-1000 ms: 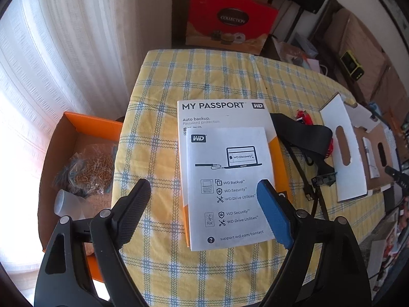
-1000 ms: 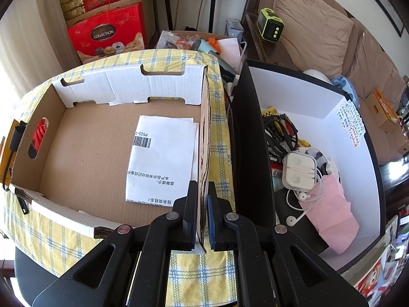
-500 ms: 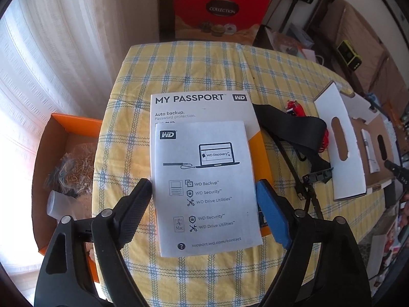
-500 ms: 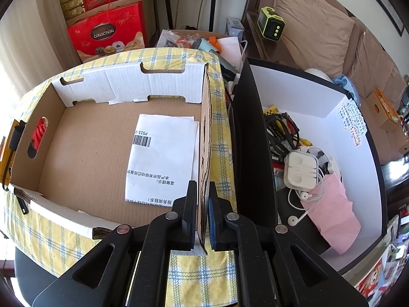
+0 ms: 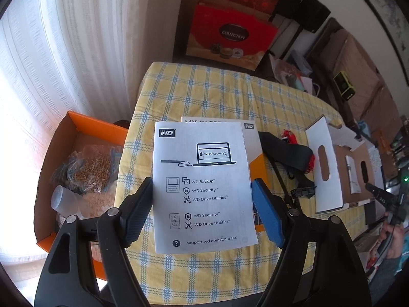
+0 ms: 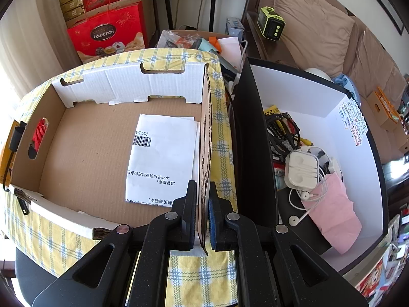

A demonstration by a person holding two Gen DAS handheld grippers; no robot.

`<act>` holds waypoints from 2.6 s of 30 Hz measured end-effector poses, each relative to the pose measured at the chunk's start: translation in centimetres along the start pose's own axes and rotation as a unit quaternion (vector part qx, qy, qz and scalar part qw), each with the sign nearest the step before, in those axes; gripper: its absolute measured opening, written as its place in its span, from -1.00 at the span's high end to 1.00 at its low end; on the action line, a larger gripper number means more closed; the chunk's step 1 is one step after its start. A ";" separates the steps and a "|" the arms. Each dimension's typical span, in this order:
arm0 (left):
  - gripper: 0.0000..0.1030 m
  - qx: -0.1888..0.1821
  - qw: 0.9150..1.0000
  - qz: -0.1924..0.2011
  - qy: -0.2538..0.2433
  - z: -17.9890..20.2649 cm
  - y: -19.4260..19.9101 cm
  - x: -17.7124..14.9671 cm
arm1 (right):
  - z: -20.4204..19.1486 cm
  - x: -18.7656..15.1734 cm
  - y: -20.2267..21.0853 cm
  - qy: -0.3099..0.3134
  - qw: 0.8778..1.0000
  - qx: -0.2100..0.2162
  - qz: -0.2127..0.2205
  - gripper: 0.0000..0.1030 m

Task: Organize objects
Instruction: 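Lift the instruction sheet with the left tool and carry it into the cardboard box, then lower the instruction sheet onto the folded paper and open the left tool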

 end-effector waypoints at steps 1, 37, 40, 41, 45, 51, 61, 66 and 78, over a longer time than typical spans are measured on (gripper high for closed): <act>-0.43 -0.005 1.000 0.003 -0.005 0.6 0.4 0.2 | 0.0 0.0 0.0 0.000 1.000 0.001 0.000 0.87; -0.43 -0.127 0.977 -0.095 -0.144 32.4 -8.2 2.4 | 0.8 -0.8 0.3 -0.005 0.999 0.031 0.006 0.87; -0.43 -0.130 0.976 -0.103 -0.142 33.7 -9.3 2.1 | 0.9 -0.9 0.3 -0.007 0.999 0.037 0.006 0.87; -0.43 -0.130 0.976 -0.106 -0.141 34.1 -9.6 2.0 | 1.0 -0.9 0.3 -0.008 0.999 0.038 0.007 0.87; -0.43 -0.139 0.974 -0.117 -0.135 35.3 -11.2 1.8 | 1.0 -0.9 0.4 -0.009 0.999 0.041 0.007 0.87; -0.43 -0.146 0.973 -0.133 -0.124 36.3 -13.0 1.7 | 1.1 -0.9 0.4 -0.010 0.999 0.043 0.008 0.87; -0.44 -0.150 0.970 -0.153 -0.116 38.1 -14.5 1.3 | 1.2 -0.9 0.4 -0.010 0.999 0.047 0.008 0.87; -0.43 -0.153 0.969 -0.167 -0.098 38.3 -15.3 1.1 | 1.2 -0.9 0.4 -0.009 0.999 0.046 0.008 0.87; -0.51 -0.195 0.956 -0.200 -0.092 37.5 -15.2 0.7 | 1.2 -0.9 0.4 -0.010 0.999 0.047 0.008 0.86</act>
Point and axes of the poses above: each gripper's, at about its wrist camera, not at the fingertips, and y roughly against the way its jaws point, z to its right, x to its top, the point moved 3 cm from there along -y, roughly the way its jaws point, and after that the axes turned 14 degrees about -z, right-handed, at the moved point
